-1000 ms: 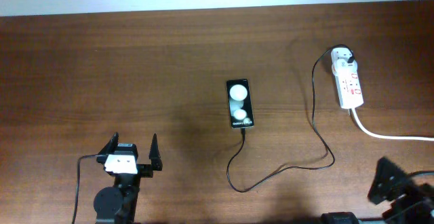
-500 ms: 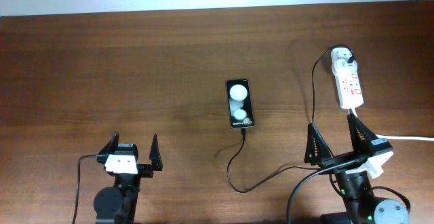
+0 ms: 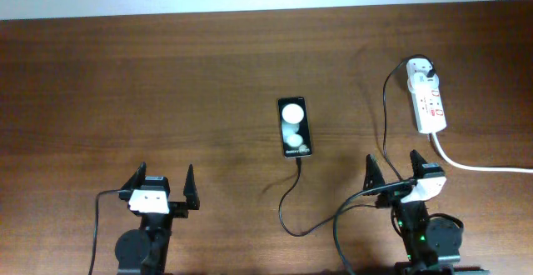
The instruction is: Plug charger to phone and switch on socket
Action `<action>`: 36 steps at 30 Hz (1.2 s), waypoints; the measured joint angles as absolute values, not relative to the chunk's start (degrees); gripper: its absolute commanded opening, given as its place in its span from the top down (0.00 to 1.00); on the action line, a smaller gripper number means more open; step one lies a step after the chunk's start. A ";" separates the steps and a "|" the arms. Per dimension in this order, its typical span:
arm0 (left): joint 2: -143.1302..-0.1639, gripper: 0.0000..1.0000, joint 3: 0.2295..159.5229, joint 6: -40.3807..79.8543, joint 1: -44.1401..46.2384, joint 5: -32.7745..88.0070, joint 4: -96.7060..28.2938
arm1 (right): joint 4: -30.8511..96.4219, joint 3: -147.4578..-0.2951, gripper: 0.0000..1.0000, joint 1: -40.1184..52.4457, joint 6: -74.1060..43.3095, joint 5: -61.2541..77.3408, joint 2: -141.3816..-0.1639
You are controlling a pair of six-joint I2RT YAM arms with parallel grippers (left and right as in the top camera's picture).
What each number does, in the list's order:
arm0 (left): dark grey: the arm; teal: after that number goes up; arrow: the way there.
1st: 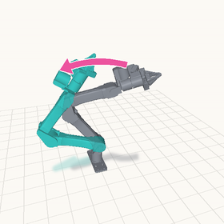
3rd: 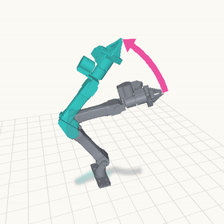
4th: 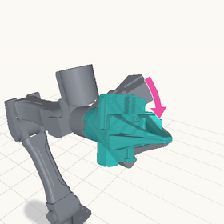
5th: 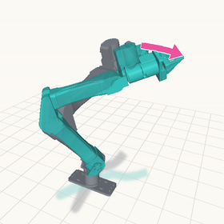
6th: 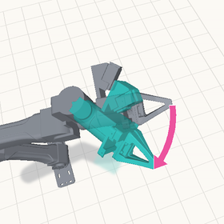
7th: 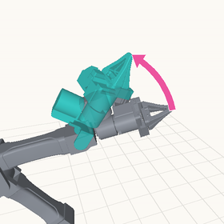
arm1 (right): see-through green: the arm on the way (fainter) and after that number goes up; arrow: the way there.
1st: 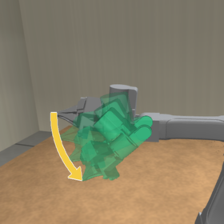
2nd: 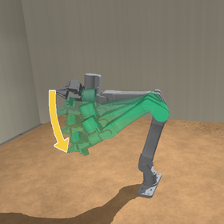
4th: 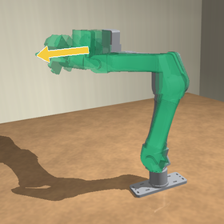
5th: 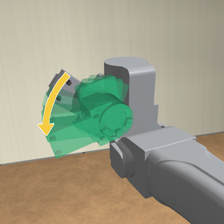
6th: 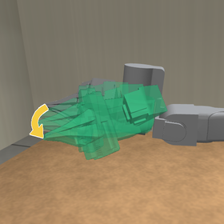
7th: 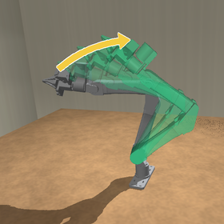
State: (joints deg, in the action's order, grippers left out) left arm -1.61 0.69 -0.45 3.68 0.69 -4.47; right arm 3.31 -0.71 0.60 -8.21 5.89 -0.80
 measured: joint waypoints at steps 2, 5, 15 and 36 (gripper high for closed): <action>-1.61 0.01 0.69 -0.45 3.68 0.69 -4.47 | 3.84 -0.69 0.01 0.60 -4.43 5.85 -0.80; -1.61 0.01 0.69 -0.45 3.68 0.69 -4.47 | 3.84 -0.69 0.01 0.60 0.34 5.85 -0.80; -1.61 0.01 0.69 -0.45 3.68 0.69 -4.47 | 3.84 -0.69 0.01 0.60 2.20 5.82 -0.80; -1.61 0.01 0.69 -0.45 3.68 0.69 -4.47 | 3.84 -0.69 0.01 0.60 2.17 5.61 -0.80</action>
